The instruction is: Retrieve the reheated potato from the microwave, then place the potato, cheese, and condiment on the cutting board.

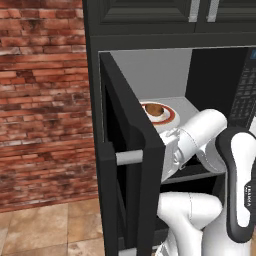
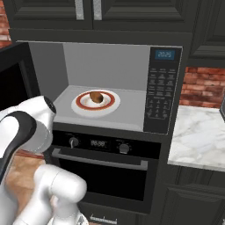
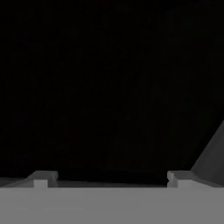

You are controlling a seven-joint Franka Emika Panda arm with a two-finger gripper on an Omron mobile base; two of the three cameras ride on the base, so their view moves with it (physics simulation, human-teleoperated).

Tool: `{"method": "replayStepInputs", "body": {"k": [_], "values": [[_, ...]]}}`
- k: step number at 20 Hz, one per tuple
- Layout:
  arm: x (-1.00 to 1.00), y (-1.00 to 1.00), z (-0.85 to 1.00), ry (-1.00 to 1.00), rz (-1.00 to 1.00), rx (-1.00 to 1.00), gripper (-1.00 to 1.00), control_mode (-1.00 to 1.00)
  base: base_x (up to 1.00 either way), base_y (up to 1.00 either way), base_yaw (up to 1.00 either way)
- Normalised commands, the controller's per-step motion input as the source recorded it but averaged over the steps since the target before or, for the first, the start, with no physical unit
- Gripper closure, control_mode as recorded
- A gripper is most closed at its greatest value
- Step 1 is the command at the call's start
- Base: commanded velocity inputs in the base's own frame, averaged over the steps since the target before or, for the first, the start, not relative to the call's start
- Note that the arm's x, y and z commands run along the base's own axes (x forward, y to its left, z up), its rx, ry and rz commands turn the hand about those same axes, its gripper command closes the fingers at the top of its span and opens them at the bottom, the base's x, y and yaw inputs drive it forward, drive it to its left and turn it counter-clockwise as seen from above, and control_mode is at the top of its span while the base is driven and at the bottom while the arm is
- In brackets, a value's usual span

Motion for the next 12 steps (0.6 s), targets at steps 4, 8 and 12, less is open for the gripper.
{"method": "replayStepInputs", "body": {"k": [4, 8, 12], "values": [[0.00, 0.46, -0.38, 0.09, 0.00, 0.09, -1.00, -1.00, 0.00, 0.00, 0.00], [0.00, 0.44, -0.34, 0.06, 0.00, 0.08, -1.00, -1.00, 0.00, 0.00, 0.00], [0.00, 0.52, -0.36, 0.03, -0.01, 0.04, -1.00, -1.00, 0.00, 0.00, 0.00]]}}
